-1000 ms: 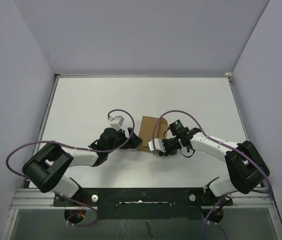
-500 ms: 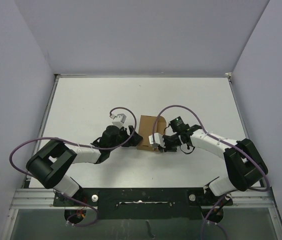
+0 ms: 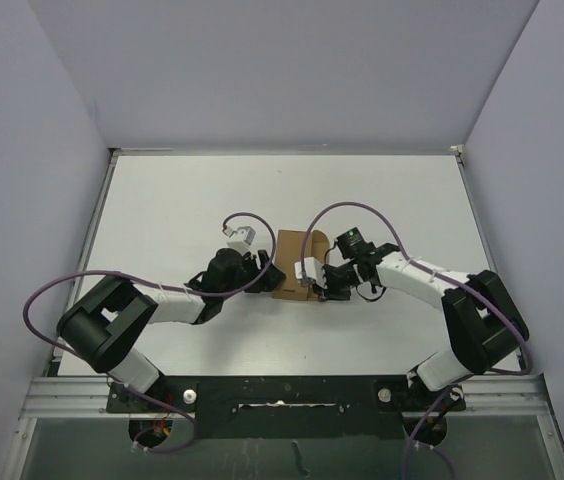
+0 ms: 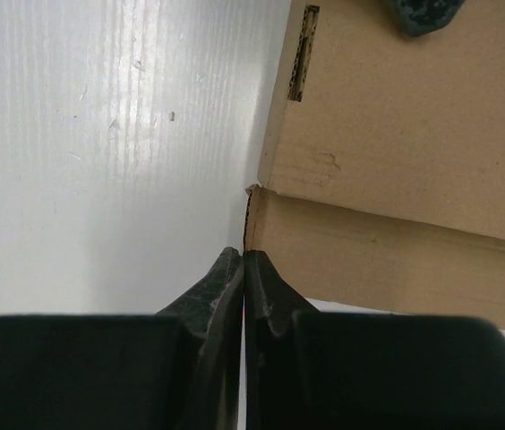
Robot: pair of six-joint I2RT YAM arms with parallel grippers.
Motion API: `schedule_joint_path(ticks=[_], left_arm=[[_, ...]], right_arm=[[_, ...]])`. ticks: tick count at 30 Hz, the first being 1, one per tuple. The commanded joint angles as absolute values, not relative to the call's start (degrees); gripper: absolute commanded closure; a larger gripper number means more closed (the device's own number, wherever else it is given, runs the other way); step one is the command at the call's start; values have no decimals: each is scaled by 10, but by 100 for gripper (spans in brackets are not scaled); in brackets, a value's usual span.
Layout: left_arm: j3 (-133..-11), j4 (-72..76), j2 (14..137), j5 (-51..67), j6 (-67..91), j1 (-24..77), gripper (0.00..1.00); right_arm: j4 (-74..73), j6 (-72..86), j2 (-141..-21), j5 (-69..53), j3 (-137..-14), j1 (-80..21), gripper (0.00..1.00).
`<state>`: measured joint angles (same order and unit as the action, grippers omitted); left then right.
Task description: Fold the paper box
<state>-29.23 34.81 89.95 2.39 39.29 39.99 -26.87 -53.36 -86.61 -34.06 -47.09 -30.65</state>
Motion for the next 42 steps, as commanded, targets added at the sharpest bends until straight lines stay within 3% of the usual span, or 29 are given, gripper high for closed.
schedule_joint_path(ticks=[1, 42], left_arm=[[-319, 344, 915, 28, 385, 401, 42], [-355, 296, 942, 26, 396, 419, 50]], right_arm=[[-279, -501, -877, -348, -506, -300, 100], [-294, -407, -901, -354, -568, -317, 100]])
